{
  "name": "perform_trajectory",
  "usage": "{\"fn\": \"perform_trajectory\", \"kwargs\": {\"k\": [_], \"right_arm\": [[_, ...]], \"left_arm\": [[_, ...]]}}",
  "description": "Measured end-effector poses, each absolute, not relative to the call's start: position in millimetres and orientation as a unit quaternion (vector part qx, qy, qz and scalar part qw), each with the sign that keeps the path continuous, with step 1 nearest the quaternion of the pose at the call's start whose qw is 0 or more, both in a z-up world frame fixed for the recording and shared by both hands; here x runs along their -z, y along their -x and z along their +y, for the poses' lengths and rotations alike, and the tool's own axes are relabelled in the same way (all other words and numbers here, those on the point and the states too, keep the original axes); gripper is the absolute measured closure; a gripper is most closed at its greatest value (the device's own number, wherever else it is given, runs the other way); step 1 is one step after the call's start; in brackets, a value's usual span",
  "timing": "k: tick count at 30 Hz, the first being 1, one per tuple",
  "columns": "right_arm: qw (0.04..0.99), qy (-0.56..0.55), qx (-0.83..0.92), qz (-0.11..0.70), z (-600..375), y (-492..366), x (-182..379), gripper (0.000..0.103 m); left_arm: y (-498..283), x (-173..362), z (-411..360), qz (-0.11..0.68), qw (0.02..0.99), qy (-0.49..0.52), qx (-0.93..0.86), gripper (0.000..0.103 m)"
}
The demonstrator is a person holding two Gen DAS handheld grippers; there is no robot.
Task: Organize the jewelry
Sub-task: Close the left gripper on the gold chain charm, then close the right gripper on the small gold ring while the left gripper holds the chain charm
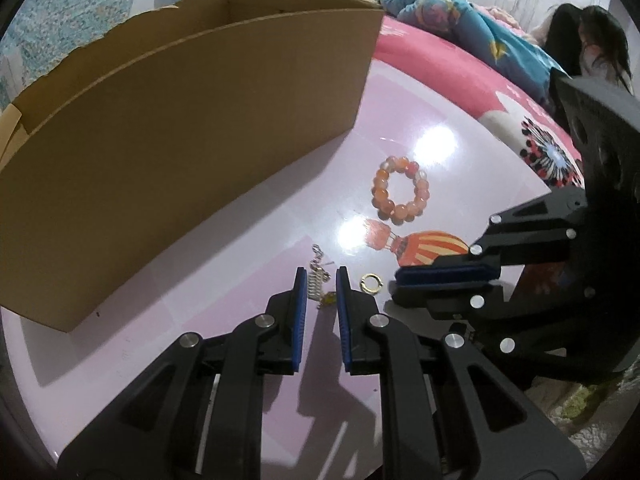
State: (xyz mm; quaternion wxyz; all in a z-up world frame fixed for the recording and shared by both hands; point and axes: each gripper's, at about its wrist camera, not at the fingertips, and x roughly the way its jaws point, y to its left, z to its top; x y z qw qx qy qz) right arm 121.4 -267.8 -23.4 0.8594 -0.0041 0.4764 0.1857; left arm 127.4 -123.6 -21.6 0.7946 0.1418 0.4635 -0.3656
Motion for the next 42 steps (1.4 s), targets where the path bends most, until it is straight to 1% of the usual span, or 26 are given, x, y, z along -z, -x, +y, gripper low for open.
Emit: {"fn": "perform_trajectory", "kwargs": {"k": [11,14,15,20,24,31,37,39,40,41,42], "right_arm": [[0.86,-0.002,-0.188,0.474,-275.4,-120.7,26.4,0.096],[0.86,-0.003,-0.188,0.475,-275.2,-121.9,26.4,0.096],[0.86,-0.003,-0.188,0.475,-275.3,-121.9,26.3,0.096],[0.859,-0.004,-0.189,0.475,-275.1,-123.0,26.5,0.096],[0.859,-0.002,-0.189,0.475,-275.2,-123.7,25.7,0.096],[0.859,0.004,-0.186,0.478,-268.4,-125.4,21.5,0.096],[0.86,0.01,-0.189,0.474,-258.3,-126.8,15.3,0.096],[0.861,0.016,-0.189,0.471,-254.1,-129.4,13.6,0.091],[0.863,0.023,-0.189,0.468,-250.7,-130.4,13.1,0.081],[0.865,0.03,-0.187,0.465,-247.9,-131.3,12.9,0.078],[0.866,0.044,-0.187,0.462,-242.4,-132.0,12.9,0.076]], "left_arm": [[-130.1,27.9,-131.6,0.471,0.784,-0.179,0.362,0.089],[-132.4,28.3,-133.9,0.469,0.784,-0.181,0.364,0.093],[-132.8,28.2,-133.7,0.469,0.783,-0.18,0.367,0.098],[-134.4,28.7,-129.6,0.468,0.781,-0.172,0.376,0.099],[-137.9,27.6,-120.1,0.47,0.786,-0.148,0.374,0.103],[-142.7,27.7,-94.5,0.477,0.796,-0.108,0.356,0.103],[-141.9,16.1,-74.5,0.469,0.811,-0.071,0.344,0.103],[-141.1,13.0,-68.8,0.466,0.815,-0.065,0.337,0.103],[-140.9,11.8,-65.6,0.465,0.818,-0.061,0.334,0.103],[-140.9,11.5,-63.2,0.465,0.818,-0.059,0.332,0.103],[-140.7,11.4,-61.2,0.465,0.82,-0.057,0.329,0.103]]}}
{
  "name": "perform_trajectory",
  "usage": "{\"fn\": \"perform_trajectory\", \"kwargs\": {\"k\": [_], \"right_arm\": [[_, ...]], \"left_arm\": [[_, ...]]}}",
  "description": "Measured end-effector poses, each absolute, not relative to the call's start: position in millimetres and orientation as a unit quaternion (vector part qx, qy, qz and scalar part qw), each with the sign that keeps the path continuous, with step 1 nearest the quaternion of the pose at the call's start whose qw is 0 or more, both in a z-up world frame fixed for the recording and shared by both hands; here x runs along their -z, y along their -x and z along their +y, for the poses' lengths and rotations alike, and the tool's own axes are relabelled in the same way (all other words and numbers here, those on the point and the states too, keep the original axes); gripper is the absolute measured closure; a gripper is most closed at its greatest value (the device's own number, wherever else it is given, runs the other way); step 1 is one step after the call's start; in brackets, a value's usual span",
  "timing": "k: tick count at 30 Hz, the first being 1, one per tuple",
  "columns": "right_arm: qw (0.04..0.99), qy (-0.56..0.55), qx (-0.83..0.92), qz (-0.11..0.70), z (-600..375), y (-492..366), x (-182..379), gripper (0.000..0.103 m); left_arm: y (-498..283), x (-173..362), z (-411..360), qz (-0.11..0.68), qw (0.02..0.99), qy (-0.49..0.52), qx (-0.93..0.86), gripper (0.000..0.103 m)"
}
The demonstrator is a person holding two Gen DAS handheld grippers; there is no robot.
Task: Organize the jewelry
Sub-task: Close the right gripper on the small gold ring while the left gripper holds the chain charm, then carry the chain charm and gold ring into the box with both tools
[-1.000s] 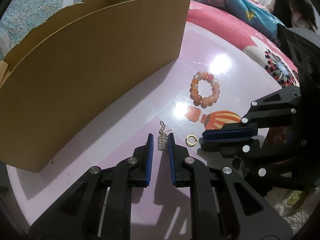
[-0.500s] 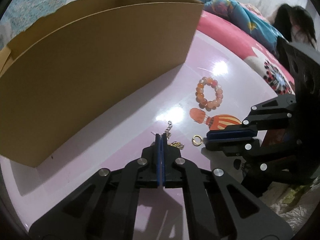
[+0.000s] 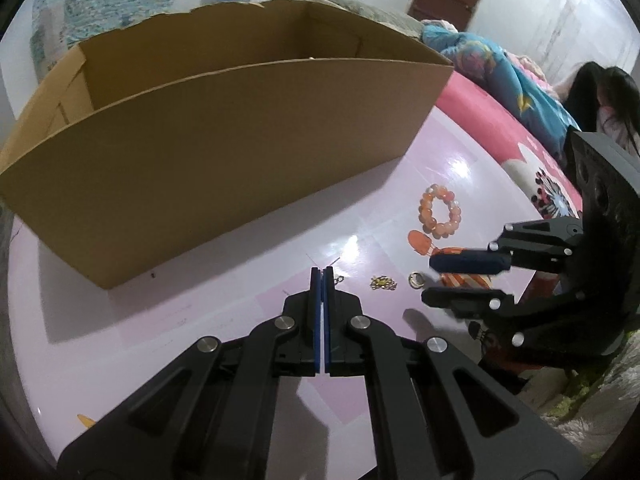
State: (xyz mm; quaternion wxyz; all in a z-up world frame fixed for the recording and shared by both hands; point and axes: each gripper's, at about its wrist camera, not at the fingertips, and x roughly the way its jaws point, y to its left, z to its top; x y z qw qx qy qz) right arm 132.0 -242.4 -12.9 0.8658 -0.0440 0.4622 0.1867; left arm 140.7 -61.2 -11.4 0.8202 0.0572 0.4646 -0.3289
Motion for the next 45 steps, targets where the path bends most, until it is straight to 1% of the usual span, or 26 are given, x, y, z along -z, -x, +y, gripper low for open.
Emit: {"fn": "perform_trajectory", "kwargs": {"k": [6,12,13,18,29,35,38,42,45], "right_arm": [[0.863,0.087,-0.182,0.463,-225.0,-135.5,19.2,0.076],[0.862,0.078,-0.179,0.468,-222.9,-138.2,18.3,0.077],[0.861,0.077,-0.179,0.469,-222.1,-138.2,18.4,0.077],[0.859,0.064,-0.184,0.474,-227.4,-143.5,21.8,0.092],[0.867,0.06,-0.184,0.46,-237.0,-128.5,18.8,0.092],[0.887,0.058,-0.188,0.418,-244.9,-112.8,-17.1,0.092],[0.904,0.058,-0.199,0.375,-250.1,-110.6,-53.8,0.092],[0.923,0.067,-0.212,0.313,-257.7,-129.4,-102.2,0.092],[0.927,0.059,-0.23,0.292,-265.5,-153.1,-127.3,0.092]], "left_arm": [[-140.9,11.9,-53.6,0.464,0.824,-0.05,0.321,0.103],[-139.1,7.4,-49.9,0.457,0.829,-0.045,0.319,0.103],[-138.6,6.3,-49.9,0.456,0.83,-0.045,0.318,0.103],[-134.4,-3.1,-45.1,0.448,0.835,-0.044,0.316,0.103],[-116.3,-28.5,-32.4,0.424,0.853,-0.047,0.302,0.103],[-105.4,-62.2,-28.9,0.398,0.863,-0.046,0.309,0.103],[-102.7,-93.0,-30.6,0.367,0.87,-0.048,0.325,0.103],[-109.1,-134.4,-33.1,0.321,0.88,-0.059,0.345,0.103],[-129.8,-153.7,-37.8,0.306,0.879,-0.064,0.361,0.103]]}}
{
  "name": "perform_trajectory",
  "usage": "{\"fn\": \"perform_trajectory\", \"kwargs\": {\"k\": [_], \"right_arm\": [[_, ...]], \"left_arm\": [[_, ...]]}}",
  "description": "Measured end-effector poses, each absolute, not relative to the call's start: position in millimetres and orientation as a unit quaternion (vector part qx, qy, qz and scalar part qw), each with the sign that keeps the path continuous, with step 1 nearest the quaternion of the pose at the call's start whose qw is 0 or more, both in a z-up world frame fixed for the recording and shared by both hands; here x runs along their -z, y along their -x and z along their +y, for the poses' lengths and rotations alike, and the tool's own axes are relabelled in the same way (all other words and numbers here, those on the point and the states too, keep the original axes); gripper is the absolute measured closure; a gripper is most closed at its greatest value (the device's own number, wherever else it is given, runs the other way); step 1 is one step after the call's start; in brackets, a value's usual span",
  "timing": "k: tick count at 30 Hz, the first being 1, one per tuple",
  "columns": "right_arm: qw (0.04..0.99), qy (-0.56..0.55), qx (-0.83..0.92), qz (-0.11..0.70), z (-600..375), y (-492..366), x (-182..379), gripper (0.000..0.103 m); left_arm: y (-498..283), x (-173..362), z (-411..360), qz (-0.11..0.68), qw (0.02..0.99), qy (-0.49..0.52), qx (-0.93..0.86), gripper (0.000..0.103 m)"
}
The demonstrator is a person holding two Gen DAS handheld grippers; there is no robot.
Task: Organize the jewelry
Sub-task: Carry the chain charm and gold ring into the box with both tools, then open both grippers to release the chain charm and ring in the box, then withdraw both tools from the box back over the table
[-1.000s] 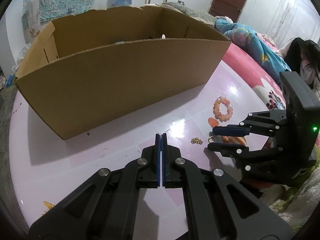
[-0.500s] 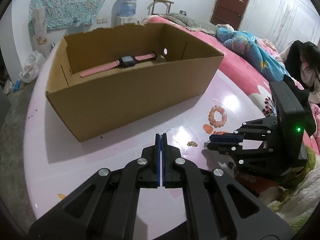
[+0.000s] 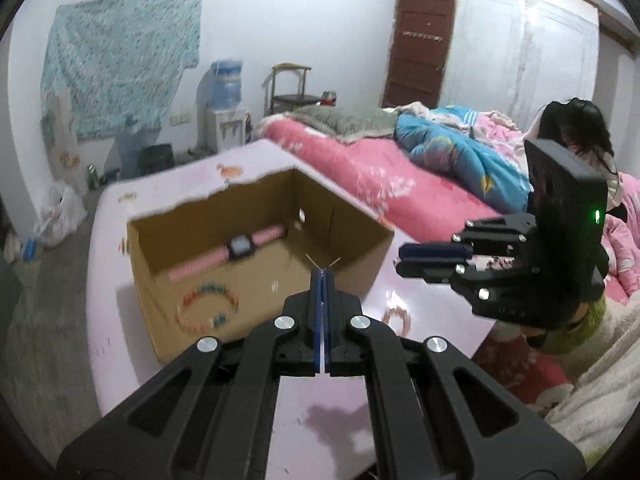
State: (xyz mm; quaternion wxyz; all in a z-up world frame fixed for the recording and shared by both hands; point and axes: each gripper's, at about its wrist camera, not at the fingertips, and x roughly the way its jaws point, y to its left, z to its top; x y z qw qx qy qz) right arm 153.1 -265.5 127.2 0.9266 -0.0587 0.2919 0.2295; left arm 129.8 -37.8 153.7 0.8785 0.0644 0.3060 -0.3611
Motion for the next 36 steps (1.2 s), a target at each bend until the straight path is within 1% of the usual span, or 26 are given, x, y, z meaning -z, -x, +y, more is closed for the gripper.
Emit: {"fn": "perform_trajectory", "kwargs": {"k": [2,4,7,13,18,23,29,30,31,33,36], "right_arm": [[0.921,0.045,-0.248,0.296,-272.6,-180.1,-137.4,0.092],[0.91,0.029,-0.264,0.317,-275.6,-209.8,-139.0,0.092],[0.885,0.009,-0.281,0.371,-273.9,-261.3,-130.9,0.092],[0.81,-0.023,-0.272,0.519,-261.2,-361.9,-82.2,0.092],[0.783,-0.015,-0.254,0.568,-250.8,-397.9,-51.9,0.092],[0.772,-0.012,-0.24,0.589,-246.3,-410.6,-33.8,0.091],[0.776,-0.013,-0.235,0.585,-248.8,-413.3,-32.2,0.091],[0.778,-0.015,-0.233,0.584,-249.5,-413.6,-31.9,0.091],[0.779,-0.016,-0.232,0.583,-250.1,-412.9,-33.4,0.091],[0.783,-0.023,-0.23,0.577,-252.9,-410.6,-37.5,0.091],[0.793,-0.026,-0.225,0.565,-258.1,-403.4,-47.5,0.091]], "left_arm": [[-148.6,-156.7,-45.1,0.312,0.875,-0.069,0.364,0.103],[-173.8,-150.8,-53.0,0.334,0.865,-0.076,0.366,0.103],[-215.6,-129.8,-64.8,0.389,0.841,-0.071,0.369,0.103],[-285.3,-79.5,-79.4,0.502,0.788,-0.047,0.354,0.103],[-322.5,-50.2,-82.7,0.564,0.753,-0.037,0.335,0.103],[-335.9,-32.5,-80.9,0.602,0.728,-0.011,0.327,0.103],[-341.9,-27.5,-81.2,0.606,0.726,0.001,0.324,0.101],[-342.4,-26.5,-80.6,0.607,0.727,0.001,0.322,0.1],[-342.1,-26.3,-80.4,0.607,0.728,0.001,0.32,0.095],[-342.0,-27.0,-81.4,0.602,0.732,0.0,0.319,0.091],[-341.0,-31.5,-79.9,0.595,0.741,-0.004,0.313,0.091]]}}
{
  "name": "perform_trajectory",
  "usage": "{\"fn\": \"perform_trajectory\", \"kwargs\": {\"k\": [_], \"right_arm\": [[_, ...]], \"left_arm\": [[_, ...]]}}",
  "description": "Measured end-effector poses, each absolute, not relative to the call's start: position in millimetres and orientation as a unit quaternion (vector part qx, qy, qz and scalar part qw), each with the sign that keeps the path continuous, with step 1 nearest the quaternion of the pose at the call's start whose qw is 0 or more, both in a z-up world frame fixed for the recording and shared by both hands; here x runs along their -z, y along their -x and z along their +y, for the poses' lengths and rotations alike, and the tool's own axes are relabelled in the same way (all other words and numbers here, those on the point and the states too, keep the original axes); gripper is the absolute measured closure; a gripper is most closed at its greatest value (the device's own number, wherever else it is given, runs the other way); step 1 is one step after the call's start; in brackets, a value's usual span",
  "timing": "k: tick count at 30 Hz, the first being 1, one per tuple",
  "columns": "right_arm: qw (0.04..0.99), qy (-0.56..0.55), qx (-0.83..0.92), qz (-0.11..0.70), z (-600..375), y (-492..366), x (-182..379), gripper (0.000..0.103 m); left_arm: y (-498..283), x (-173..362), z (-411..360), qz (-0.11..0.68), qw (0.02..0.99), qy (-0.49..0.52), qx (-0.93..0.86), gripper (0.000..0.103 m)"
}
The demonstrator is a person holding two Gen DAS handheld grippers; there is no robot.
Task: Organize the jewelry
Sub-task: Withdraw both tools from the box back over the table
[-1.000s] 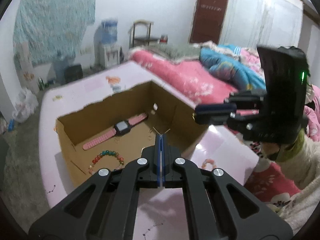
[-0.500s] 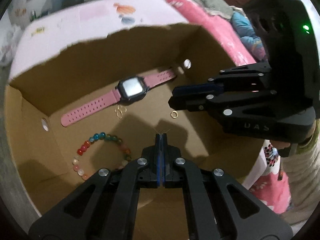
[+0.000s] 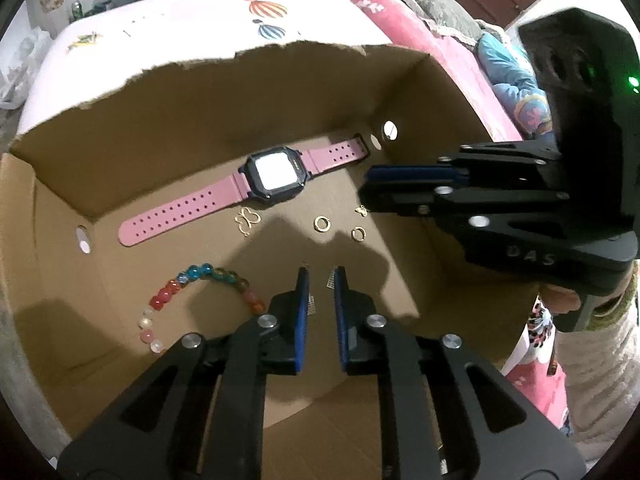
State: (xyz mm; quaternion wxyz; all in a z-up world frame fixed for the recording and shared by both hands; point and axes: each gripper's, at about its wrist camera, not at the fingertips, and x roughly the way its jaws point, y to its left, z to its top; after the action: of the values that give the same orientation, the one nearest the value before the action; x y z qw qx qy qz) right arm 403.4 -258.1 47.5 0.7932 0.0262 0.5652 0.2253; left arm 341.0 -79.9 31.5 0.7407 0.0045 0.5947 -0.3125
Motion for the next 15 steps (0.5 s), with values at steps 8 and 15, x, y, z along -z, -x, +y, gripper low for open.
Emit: {"fn": "perform_trajectory", "kwargs": {"k": [8,15], "right_arm": [[0.846,-0.071,-0.21,0.485,-284.2,-353.8,-104.6,0.057],[0.891,-0.102,-0.205,0.391,-290.2,-277.4,-147.1,0.037]], "left_arm": [[-309.1,-82.0,-60.1,0.526,0.788,-0.003,0.319,0.079],[-230.3,-133.7,-32.4,0.442,0.84,-0.026,0.314,0.038]]}}
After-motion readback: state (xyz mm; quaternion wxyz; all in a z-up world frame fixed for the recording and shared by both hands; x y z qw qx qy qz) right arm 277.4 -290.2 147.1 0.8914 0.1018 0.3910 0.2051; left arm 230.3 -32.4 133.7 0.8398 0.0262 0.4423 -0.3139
